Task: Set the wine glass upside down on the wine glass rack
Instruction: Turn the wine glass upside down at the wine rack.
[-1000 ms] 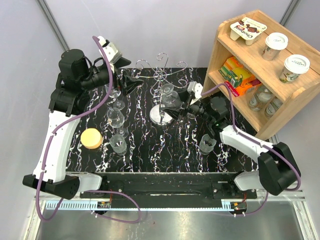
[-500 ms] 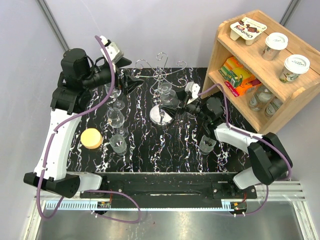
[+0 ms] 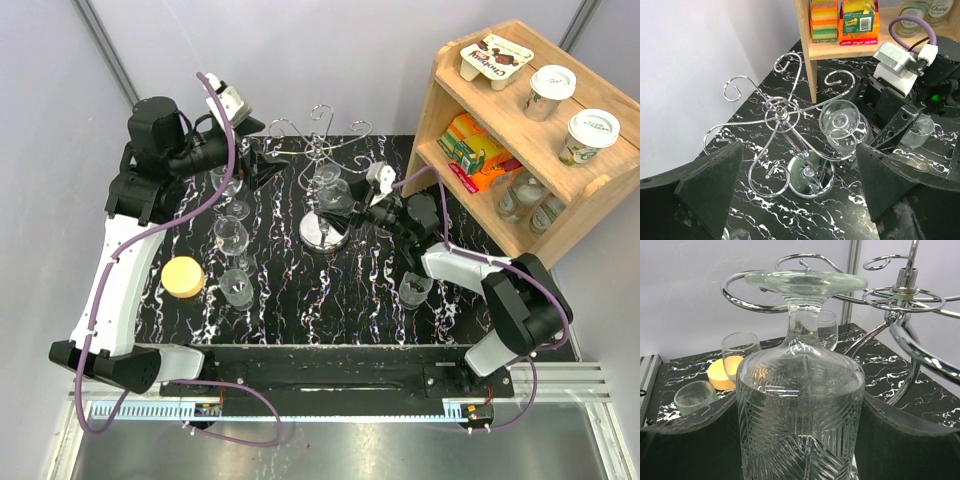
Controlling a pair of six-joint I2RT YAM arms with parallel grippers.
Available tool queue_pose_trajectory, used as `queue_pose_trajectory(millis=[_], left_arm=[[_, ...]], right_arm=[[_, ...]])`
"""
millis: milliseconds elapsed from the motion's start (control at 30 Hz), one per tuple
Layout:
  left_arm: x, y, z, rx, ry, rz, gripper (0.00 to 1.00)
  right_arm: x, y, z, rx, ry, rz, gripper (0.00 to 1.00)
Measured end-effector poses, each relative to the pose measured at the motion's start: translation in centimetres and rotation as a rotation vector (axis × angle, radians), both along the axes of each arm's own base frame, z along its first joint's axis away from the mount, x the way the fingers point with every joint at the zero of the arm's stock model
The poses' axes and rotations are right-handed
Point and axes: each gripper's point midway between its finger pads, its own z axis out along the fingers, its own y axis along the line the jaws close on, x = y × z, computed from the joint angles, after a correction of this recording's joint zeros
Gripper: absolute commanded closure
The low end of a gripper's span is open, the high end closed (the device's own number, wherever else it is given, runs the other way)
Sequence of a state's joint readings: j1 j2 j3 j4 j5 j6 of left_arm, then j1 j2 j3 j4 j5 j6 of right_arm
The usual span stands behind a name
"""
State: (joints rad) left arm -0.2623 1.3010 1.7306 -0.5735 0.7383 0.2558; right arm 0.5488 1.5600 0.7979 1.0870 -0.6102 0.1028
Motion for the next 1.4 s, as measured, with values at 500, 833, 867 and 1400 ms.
queue_pose_trajectory(millis=[500, 833, 867, 1400], left_arm=[[2.4, -0.4, -4.2, 0.053, 0.080, 0.016, 0.01], [3.1, -0.9, -6.0, 0.081, 0.112, 0.028, 0.03], [3.1, -0.9, -6.0, 0.081, 0.112, 0.029, 0.03], [4.2, -1.1, -7.2, 0.104, 0.131, 0.044, 0.04]], right_arm=[[0.7, 0.9, 1.0, 0.035, 0.041, 0.031, 1.00], [1.2, 1.0, -0.5, -0.016, 0.086, 0.018, 1.00], [1.3, 1.0, -0.5, -0.023, 0.086, 0.014, 1.00], [2.2, 1.0, -1.7, -0.079, 0.125, -0.018, 1.00]])
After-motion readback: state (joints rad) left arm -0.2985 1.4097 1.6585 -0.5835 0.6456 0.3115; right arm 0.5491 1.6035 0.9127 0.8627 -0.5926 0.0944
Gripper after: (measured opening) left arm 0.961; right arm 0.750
